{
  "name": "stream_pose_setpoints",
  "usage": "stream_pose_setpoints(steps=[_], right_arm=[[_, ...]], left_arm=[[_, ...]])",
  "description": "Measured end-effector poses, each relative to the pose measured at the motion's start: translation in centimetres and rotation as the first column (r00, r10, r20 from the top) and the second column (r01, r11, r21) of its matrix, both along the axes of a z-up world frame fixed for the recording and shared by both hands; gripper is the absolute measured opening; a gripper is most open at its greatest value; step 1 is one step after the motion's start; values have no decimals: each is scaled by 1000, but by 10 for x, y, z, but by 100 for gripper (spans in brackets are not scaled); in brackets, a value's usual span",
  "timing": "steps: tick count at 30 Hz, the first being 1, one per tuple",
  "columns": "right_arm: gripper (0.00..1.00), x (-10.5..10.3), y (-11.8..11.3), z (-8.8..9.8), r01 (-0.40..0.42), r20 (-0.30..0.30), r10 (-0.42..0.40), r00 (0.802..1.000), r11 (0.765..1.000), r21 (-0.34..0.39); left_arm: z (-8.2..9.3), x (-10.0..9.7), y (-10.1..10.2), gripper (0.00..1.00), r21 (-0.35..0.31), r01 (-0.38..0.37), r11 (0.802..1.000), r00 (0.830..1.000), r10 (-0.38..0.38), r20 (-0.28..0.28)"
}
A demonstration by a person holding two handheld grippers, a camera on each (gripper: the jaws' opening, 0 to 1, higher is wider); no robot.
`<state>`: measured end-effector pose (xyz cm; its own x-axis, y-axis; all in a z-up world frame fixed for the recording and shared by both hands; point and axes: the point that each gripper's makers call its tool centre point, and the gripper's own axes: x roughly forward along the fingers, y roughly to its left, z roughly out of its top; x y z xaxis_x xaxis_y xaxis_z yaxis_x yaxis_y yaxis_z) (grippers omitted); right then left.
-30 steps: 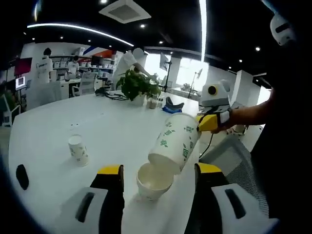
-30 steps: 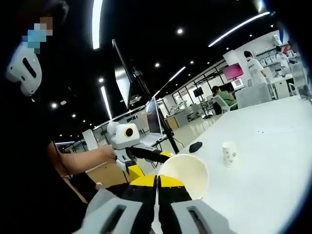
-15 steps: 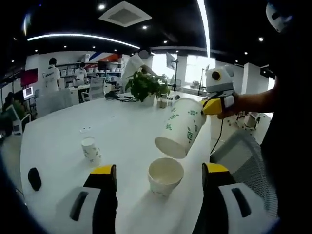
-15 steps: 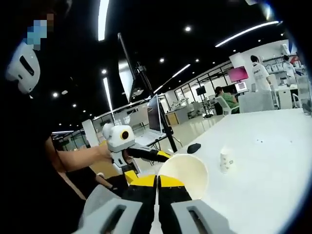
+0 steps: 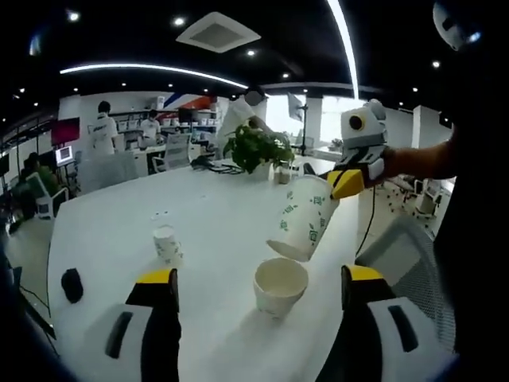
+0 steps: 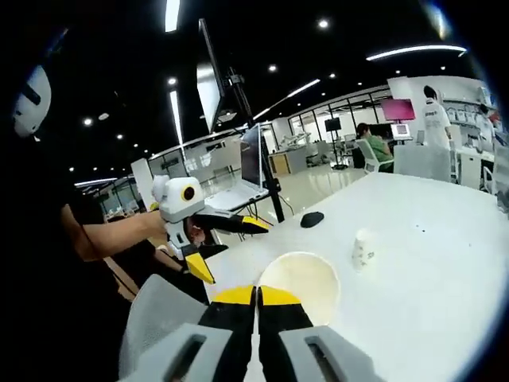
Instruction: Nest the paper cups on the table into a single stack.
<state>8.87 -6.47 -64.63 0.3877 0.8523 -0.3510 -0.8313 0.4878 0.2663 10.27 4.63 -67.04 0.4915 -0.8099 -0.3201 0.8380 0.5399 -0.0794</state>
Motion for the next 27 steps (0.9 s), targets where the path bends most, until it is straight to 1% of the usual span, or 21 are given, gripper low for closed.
stream_pose_setpoints(steps=[2,6,10,14,15,18,20,22,27], right_arm=[[0,1,0,-1,-13,5,13,1000,1000,-21],[0,0,1,-1,-42,-1,42,999,998,-47],[0,-1,4,-2,-75,-4,75,997,993,-87],[0,-1,4,-4,-98,-24,95,995,985,-144],[0,-2,5,-4,-109,-33,105,994,981,-160],[0,-2,8,-3,-132,-38,127,991,972,-196],[0,-3,9,-3,-146,-39,141,989,964,-222],[0,-5,12,-1,-173,-23,173,985,955,-240],[0,-5,16,-4,-207,-12,213,977,933,-294]], left_arm=[[2,-1,1,85,-1,-5,1000,1000,5,6],[3,-1,4,88,0,-24,1000,1000,24,14],[5,-4,4,92,-5,-43,999,999,43,16],[3,-6,5,95,12,-51,999,999,51,19],[1,-7,6,96,26,-56,998,998,56,22],[-2,-6,9,99,37,-71,997,997,70,25],[-3,-6,10,99,35,-75,997,997,75,21],[-2,-8,10,99,26,-74,997,997,74,18],[-2,-13,7,99,17,-69,997,997,69,19]])
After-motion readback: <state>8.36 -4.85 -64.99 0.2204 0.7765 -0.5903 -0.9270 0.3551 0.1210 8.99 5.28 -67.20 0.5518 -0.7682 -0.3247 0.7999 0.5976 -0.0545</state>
